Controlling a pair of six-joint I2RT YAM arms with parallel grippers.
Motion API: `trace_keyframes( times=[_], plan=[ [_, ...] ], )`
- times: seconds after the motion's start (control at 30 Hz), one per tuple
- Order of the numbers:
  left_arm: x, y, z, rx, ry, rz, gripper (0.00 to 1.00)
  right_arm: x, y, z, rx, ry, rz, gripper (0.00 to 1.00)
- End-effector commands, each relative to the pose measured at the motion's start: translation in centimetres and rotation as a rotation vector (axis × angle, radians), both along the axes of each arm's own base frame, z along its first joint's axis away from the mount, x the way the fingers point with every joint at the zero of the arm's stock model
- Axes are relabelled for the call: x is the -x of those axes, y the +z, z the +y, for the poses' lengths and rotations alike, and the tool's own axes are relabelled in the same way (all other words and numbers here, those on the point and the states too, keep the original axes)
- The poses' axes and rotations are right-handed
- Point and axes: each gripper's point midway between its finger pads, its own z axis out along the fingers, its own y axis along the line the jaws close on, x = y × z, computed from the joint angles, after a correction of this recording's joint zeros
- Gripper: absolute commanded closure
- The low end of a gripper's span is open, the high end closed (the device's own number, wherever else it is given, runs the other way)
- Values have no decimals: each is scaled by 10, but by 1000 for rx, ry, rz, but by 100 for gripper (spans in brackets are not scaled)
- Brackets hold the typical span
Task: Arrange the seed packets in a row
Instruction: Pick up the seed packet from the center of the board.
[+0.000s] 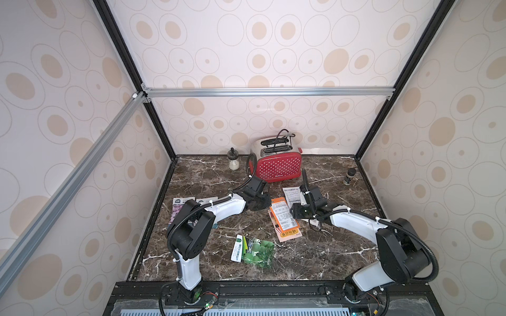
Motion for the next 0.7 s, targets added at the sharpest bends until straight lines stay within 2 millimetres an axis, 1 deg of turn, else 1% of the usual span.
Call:
trace_keyframes(
  times=[0.0, 0.17, 0.3, 0.53, 0.67],
  plan=[
    [-3, 25, 13, -31, 12, -40, 100, 9, 7, -2, 37, 40, -31, 48],
    [-4, 39, 27, -30, 47, -47, 100, 13, 29, 12, -7, 112, -131, 47],
    [-3, 42, 39, -42, 77, -25, 100, 19, 46, 31, -42, 188, -242, 43],
    [-3, 42, 48, -36, 113, 2, 100, 33, 65, 63, -58, 285, -441, 33],
    [-5, 42, 50, -26, 132, 14, 100, 52, 71, 84, -39, 347, -594, 25]
  ],
)
